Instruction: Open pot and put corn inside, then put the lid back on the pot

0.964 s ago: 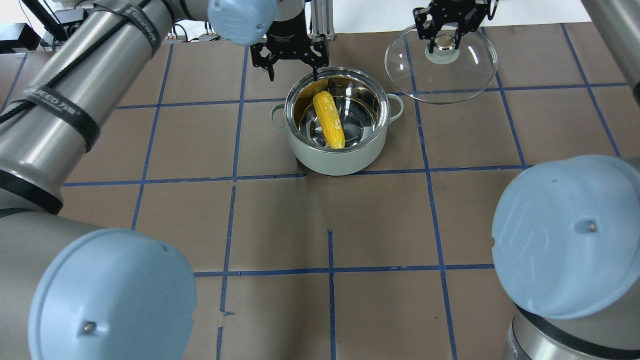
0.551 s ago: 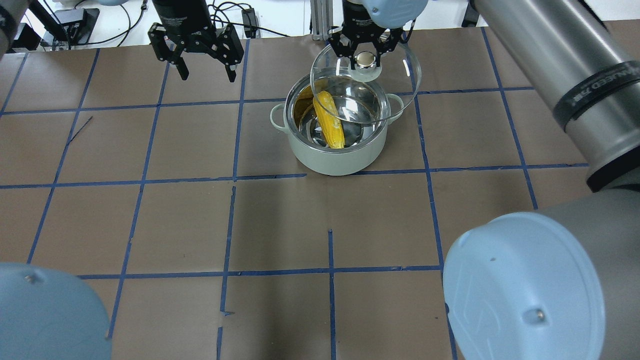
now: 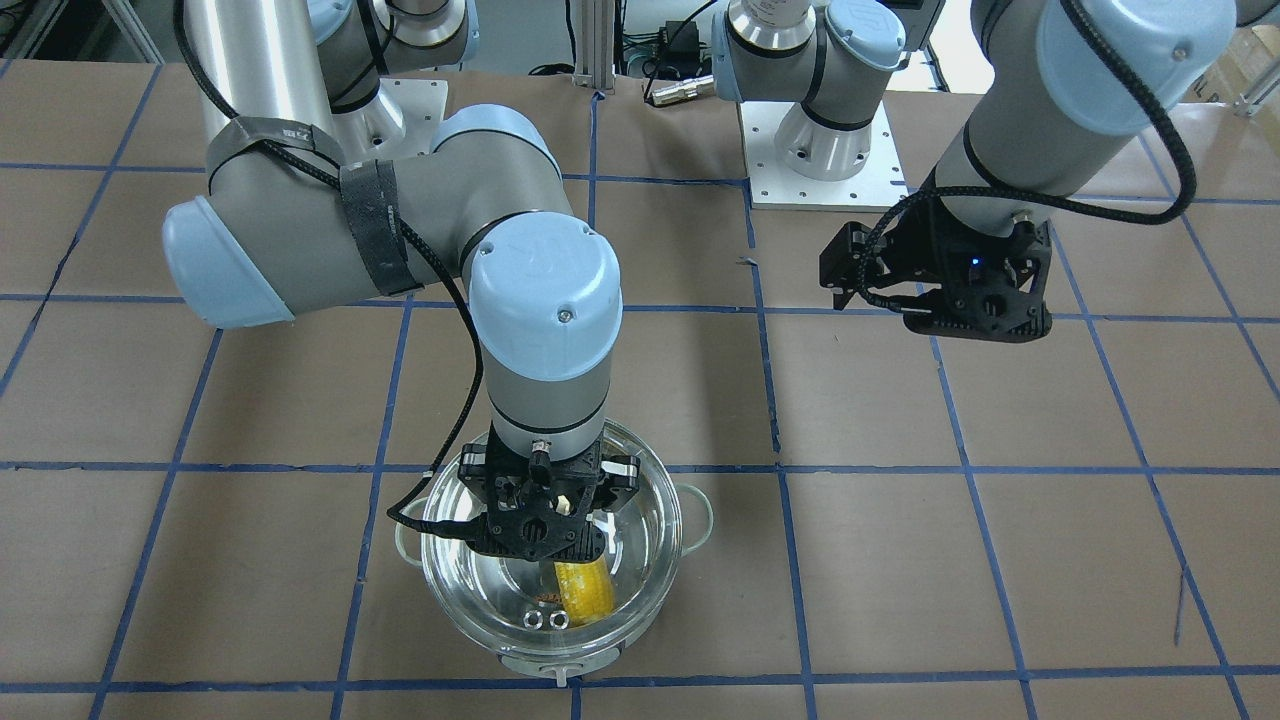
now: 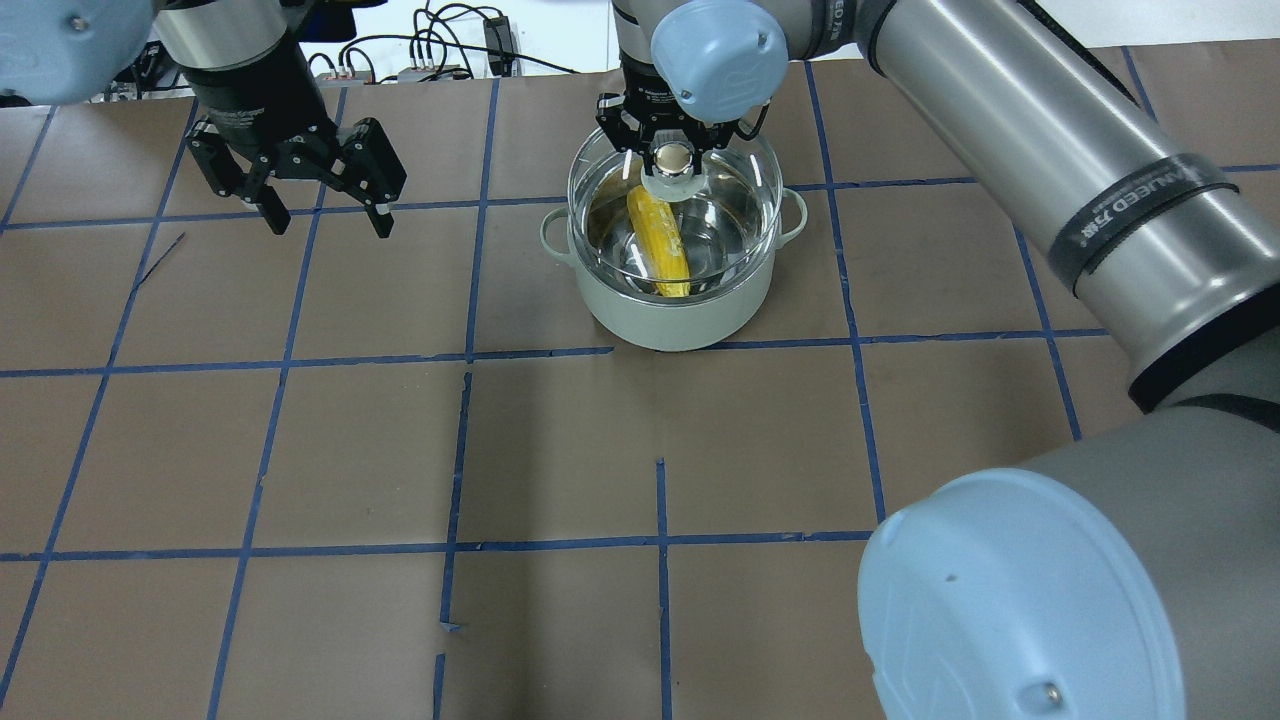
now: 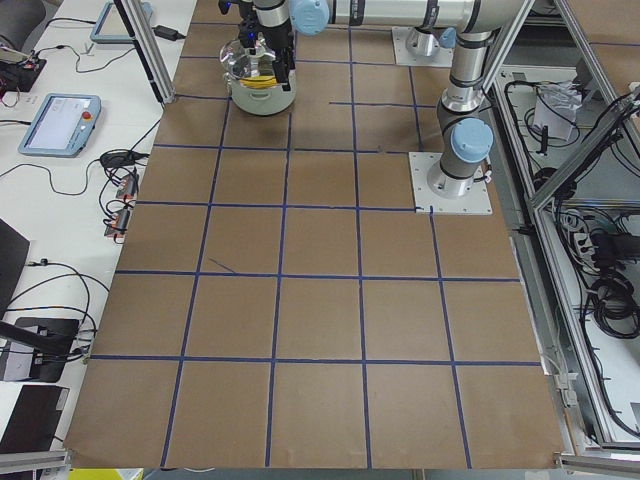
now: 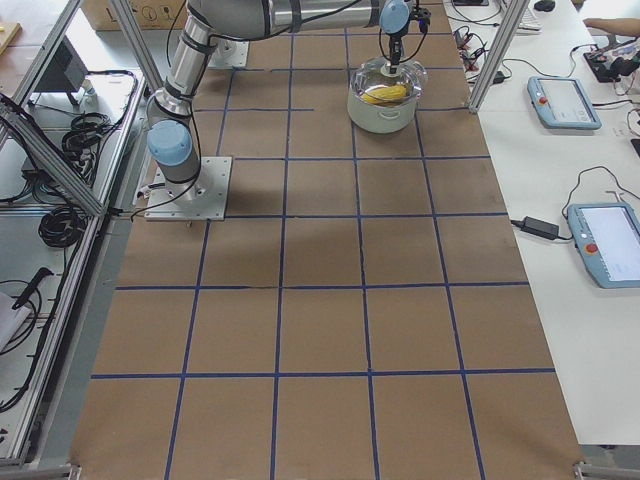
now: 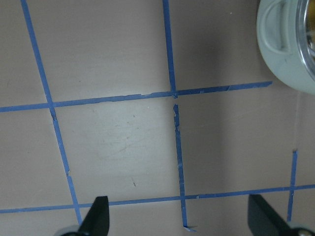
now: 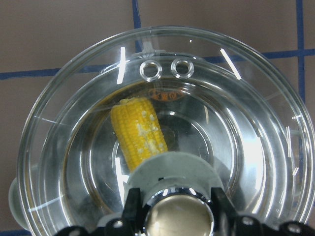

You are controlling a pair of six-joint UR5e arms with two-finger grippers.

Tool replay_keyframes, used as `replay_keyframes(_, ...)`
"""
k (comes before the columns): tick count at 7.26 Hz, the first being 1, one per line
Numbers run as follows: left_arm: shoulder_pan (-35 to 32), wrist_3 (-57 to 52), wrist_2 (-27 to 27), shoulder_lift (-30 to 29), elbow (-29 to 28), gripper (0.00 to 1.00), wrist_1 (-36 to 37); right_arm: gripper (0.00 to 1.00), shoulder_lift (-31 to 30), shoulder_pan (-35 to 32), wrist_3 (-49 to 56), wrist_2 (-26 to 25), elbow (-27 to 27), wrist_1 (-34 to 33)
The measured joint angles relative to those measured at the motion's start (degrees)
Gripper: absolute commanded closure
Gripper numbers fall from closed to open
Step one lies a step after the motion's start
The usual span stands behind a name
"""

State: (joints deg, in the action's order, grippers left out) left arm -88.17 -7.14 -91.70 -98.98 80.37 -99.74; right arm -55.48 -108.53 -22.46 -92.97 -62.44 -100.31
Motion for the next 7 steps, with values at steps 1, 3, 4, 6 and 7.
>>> replay_keyframes(1,0.2,-0.2,-0.1,1.4,1.8,0.0,0.9,0.79,-0.1,0.0,-0.1,0.6,-0.3,-0.2)
replay_keyframes(3,0.4,-0.5,-0.1,3.0,7.8,0.0,8.0,0.79,-0.1,0.7,-0.3,1.1,-0.7,1.1)
replay_keyframes(4,0.4,-0.7,-0.3,4.6,10.9,0.0,11.3,0.79,-0.1,0.9,-0.3,1.1,-0.8,1.6)
replay_keyframes(6,0.4,0.1,-0.7,7.0,12.7,0.0,12.6,0.79,0.0,0.8,-0.4,1.3,-0.8,2.0)
replay_keyframes(7,0.3,1.1,-0.7,7.5,12.3,0.0,12.4,0.79,0.1,0.7,-0.5,1.4,-0.8,2.1)
